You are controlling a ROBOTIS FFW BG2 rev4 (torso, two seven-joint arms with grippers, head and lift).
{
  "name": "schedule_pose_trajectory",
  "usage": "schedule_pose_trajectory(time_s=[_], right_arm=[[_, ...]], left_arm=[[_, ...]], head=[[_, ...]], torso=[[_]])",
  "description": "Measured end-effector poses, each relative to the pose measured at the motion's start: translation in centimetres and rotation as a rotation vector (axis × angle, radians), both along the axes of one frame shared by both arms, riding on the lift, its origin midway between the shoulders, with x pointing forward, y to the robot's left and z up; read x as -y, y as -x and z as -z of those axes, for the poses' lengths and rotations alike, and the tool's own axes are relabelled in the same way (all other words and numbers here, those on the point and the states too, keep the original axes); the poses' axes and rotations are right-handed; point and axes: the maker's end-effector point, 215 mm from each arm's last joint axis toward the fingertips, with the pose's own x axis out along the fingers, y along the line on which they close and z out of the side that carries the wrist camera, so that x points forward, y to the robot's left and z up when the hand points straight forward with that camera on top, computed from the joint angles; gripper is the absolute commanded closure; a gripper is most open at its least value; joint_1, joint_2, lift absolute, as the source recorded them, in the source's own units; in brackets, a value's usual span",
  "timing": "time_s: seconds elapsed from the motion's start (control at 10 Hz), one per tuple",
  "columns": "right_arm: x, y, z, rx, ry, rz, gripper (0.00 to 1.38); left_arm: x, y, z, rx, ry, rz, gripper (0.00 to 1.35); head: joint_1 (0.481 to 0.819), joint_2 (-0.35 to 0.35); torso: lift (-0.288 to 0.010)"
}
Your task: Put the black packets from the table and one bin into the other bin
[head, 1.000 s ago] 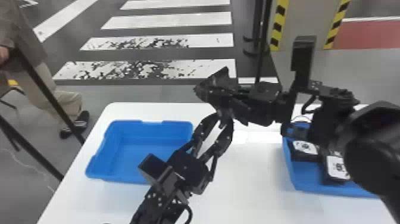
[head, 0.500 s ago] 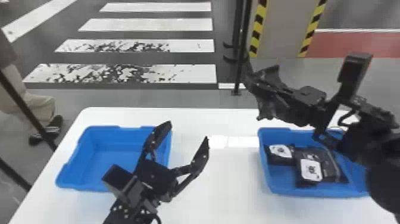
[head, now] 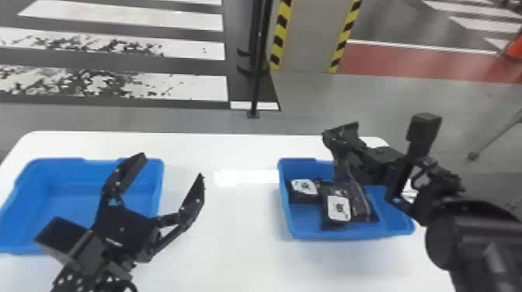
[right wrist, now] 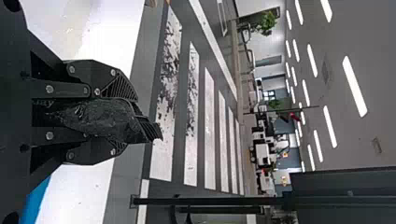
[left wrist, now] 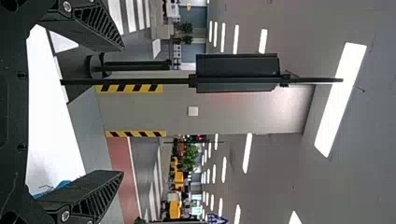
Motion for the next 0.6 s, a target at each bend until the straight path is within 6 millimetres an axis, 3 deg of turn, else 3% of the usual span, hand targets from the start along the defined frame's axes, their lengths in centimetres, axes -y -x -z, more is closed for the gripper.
schedule_pose_trajectory(time_s=[0.1,0.2,0.3,0.4,0.6], right_arm=[[0.4,0.3,1.4,-0.018,-0.001,0.005,0.03],[0.4,0.8,1.7,-0.009,-0.006,0.004,0.07],[0.3,1.8,0.8,0.043,-0.015,0.005,0.17],[0.8,3.8,-0.7,0.123,-0.005,0.038,0.22],[2.3,8.8,-2.5,0.243,0.018,0.142,0.24]], left_arm=[[-0.1,-0.1,0.0,0.000,0.000,-0.003,0.10],[-0.3,-0.1,0.0,0.000,0.000,-0.007,0.10],[-0.5,-0.2,0.0,0.000,0.002,-0.013,0.10],[-1.2,-0.2,0.5,-0.018,0.011,-0.033,0.10],[-4.6,0.2,2.7,-0.109,0.103,-0.159,0.10]], head=[[0.695,-0.200],[0.695,-0.200],[0.695,-0.198],[0.695,-0.199],[0.695,-0.193]], torso=[[-0.110],[-0.110],[-0.110],[-0.110],[-0.110]])
